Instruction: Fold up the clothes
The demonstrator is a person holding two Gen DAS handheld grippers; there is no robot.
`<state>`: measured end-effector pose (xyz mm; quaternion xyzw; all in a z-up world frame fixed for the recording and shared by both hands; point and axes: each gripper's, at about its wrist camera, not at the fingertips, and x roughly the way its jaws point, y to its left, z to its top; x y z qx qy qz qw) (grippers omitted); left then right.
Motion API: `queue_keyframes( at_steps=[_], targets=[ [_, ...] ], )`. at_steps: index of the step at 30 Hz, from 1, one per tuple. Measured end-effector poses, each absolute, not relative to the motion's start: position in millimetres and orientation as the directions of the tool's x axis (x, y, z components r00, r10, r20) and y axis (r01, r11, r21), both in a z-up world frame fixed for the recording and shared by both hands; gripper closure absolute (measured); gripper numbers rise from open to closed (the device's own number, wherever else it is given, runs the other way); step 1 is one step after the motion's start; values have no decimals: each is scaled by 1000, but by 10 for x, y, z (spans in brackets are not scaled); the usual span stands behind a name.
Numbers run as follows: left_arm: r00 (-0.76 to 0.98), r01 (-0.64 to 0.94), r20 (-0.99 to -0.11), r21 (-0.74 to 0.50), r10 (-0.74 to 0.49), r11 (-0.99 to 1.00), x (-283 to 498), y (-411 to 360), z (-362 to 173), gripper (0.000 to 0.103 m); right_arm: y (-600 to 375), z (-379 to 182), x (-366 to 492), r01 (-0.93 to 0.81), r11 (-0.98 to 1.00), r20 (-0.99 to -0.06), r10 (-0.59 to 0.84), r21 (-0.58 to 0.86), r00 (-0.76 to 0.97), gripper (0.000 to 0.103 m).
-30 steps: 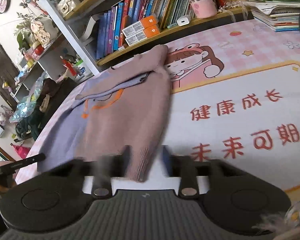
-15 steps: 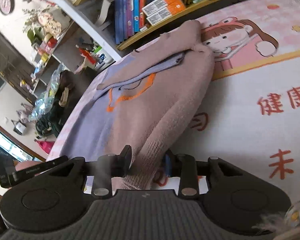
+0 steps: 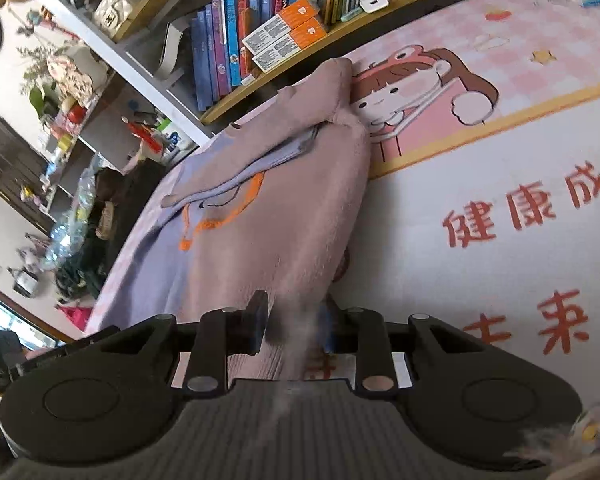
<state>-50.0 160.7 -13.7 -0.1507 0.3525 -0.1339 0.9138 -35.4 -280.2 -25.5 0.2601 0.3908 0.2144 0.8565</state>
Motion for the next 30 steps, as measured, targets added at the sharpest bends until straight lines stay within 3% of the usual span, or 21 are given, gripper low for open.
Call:
queue_keyframes(
  at_steps=[1, 3, 7, 23, 30],
  targets=[
    [713, 129, -602, -392, -360, 911, -473, 1638, -156, 88, -2781, -253, -352, -163, 783, -566, 560, 600, 605, 81],
    [710, 112, -589, -447, -386, 888, -439, 1717, -200, 92, -2743, -248, -353, -161, 804, -581, 537, 573, 612, 93],
    [709, 105, -562, -512, -425, 853, -495, 1798, -250, 93, -2792, -259, -509, -131, 836, -575, 472, 533, 669, 95],
    [637, 206, -614, -448, -467, 870, -792, 1519, -153, 89, -3059, -183, -1115, -156, 794, -542, 529, 588, 653, 95],
    [635, 187, -608, -477, -477, 859, -880, 1542, -153, 84, -3078, -244, -1181, -151, 794, -559, 536, 589, 633, 87]
  ],
)
